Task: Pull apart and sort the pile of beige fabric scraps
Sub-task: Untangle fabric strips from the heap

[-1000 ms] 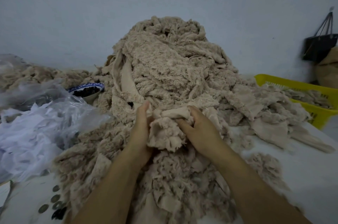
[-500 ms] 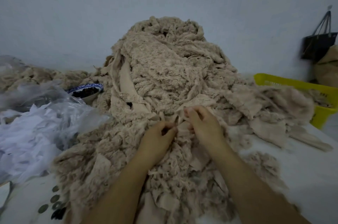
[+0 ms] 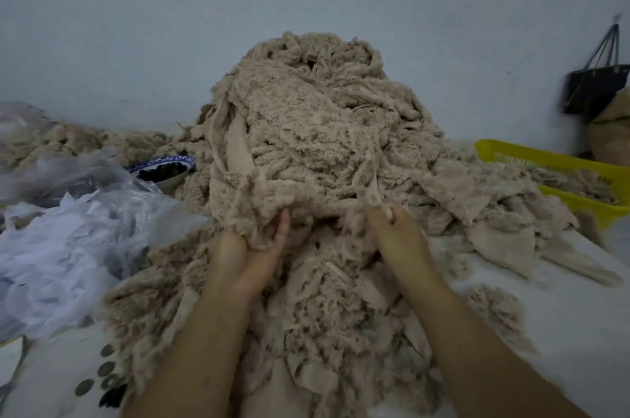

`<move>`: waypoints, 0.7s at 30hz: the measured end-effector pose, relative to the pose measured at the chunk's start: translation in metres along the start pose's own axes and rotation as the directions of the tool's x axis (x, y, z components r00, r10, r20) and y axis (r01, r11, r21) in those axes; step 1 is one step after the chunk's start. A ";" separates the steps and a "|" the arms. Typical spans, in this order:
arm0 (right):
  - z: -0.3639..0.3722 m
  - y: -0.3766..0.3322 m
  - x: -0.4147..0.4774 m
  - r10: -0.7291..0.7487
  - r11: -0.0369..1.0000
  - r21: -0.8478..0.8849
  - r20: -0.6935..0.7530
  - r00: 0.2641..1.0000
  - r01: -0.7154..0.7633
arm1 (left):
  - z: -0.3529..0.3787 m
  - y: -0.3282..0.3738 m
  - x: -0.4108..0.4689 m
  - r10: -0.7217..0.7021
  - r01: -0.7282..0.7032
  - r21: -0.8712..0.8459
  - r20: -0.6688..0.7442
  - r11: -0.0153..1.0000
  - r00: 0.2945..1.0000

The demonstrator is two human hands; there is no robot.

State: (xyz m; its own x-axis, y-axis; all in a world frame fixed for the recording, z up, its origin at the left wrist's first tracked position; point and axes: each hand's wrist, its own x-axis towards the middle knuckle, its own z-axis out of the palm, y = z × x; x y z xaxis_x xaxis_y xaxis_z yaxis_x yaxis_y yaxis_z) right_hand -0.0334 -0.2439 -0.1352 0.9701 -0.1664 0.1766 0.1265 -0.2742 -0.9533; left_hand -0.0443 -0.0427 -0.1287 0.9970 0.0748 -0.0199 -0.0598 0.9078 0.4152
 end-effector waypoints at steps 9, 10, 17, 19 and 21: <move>0.021 -0.009 -0.019 -0.248 0.968 0.115 0.292 0.924 0.223 | 0.011 -0.035 -0.015 0.206 -0.376 0.887 0.328 0.267 0.922; 0.023 -0.006 -0.018 -0.193 0.981 0.093 0.334 0.923 0.172 | 0.008 -0.039 -0.015 0.155 -0.437 0.887 0.415 0.152 0.896; 0.018 -0.004 -0.006 0.010 0.840 0.519 0.283 0.959 -0.162 | 0.015 -0.041 -0.016 0.192 -0.128 0.842 0.031 0.523 0.981; 0.018 -0.007 -0.008 -0.015 0.775 0.598 0.340 0.940 -0.204 | 0.014 -0.040 -0.020 0.075 -0.106 0.910 0.083 0.400 0.994; 0.022 -0.010 -0.014 -0.013 0.802 0.552 0.399 0.917 -0.229 | 0.017 -0.039 -0.028 -0.060 -0.091 0.933 0.119 0.348 0.991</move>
State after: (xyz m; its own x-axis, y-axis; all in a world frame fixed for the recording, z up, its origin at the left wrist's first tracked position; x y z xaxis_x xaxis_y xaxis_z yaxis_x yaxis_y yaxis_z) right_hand -0.0437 -0.2184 -0.1332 0.9705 0.2288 0.0766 -0.0061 0.3408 -0.9401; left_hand -0.0692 -0.0875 -0.1287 0.9975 -0.0295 0.0639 -0.0660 -0.0762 0.9949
